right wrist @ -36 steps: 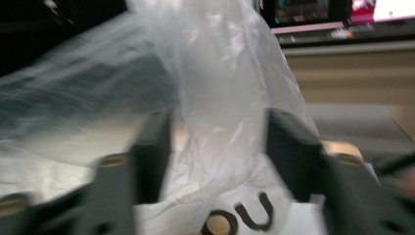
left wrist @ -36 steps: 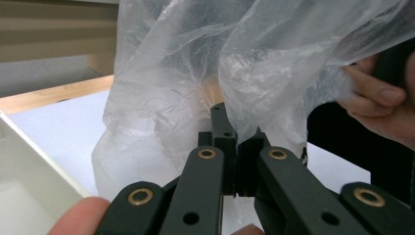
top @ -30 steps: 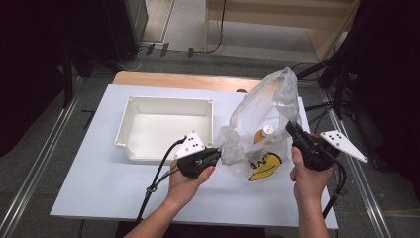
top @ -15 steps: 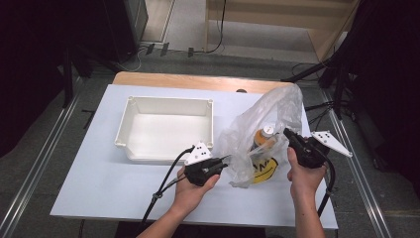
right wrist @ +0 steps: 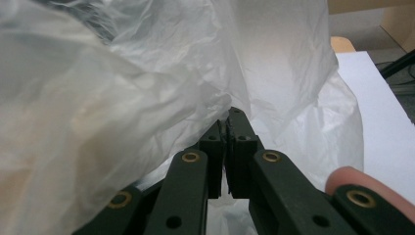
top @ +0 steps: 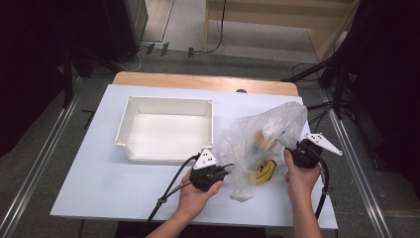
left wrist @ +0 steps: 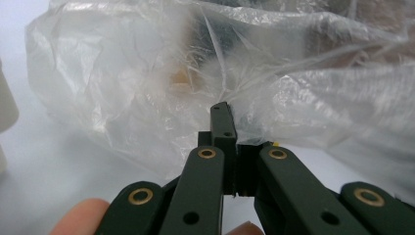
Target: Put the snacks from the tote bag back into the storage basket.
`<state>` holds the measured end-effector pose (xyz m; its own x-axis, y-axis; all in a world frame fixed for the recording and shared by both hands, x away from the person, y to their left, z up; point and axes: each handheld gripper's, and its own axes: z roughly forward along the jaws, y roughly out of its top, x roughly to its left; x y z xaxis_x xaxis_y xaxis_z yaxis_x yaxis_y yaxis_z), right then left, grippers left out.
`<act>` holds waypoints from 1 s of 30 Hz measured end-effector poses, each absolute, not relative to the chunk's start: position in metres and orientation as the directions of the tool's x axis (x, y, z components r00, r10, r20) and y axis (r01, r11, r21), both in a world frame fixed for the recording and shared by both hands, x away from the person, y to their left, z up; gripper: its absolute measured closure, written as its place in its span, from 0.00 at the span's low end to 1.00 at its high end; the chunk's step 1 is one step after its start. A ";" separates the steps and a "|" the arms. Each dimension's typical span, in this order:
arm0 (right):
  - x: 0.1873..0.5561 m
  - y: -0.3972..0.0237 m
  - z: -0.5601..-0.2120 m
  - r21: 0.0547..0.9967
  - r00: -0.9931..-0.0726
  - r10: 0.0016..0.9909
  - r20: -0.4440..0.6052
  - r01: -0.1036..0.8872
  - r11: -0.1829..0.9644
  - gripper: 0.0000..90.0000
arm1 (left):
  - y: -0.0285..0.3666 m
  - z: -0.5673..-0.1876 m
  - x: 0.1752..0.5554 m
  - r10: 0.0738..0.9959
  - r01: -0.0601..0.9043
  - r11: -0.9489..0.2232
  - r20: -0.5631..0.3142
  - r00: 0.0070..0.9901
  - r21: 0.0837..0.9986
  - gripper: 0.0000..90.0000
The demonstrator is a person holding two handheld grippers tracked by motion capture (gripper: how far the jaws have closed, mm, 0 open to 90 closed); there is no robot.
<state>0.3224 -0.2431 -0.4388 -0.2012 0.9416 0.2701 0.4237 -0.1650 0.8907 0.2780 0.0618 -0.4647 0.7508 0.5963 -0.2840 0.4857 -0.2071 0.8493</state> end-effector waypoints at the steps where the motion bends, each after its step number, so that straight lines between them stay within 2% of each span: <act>1: 0.323 -0.244 -0.440 0.890 -0.199 0.942 0.269 0.424 -0.165 0.98 | 0.062 -0.466 0.278 0.600 0.491 -0.207 -0.287 0.747 0.846 1.00; 5: 0.323 -0.246 -0.447 0.887 -0.188 0.946 0.264 0.433 -0.161 0.99 | 0.064 -0.465 0.276 0.605 0.487 -0.200 -0.283 0.744 0.850 0.98; 12: 0.318 -0.245 -0.443 0.906 -0.207 0.944 0.256 0.392 -0.160 0.99 | 0.080 -0.447 0.264 0.592 0.431 -0.149 -0.269 0.760 0.890 0.52; 15: 0.315 -0.245 -0.441 0.912 -0.207 0.945 0.254 0.376 -0.162 0.99 | 0.092 -0.434 0.260 0.592 0.395 -0.120 -0.254 0.765 0.911 0.40; 19: 0.313 -0.246 -0.437 0.920 -0.207 0.943 0.261 0.351 -0.177 0.99 | 0.106 -0.417 0.261 0.614 0.372 -0.060 -0.259 0.745 0.926 0.34; 30: 0.308 -0.238 -0.431 0.934 -0.228 0.944 0.239 0.320 -0.159 0.99 | 0.124 -0.378 0.276 0.655 0.314 0.010 -0.243 0.716 0.950 0.32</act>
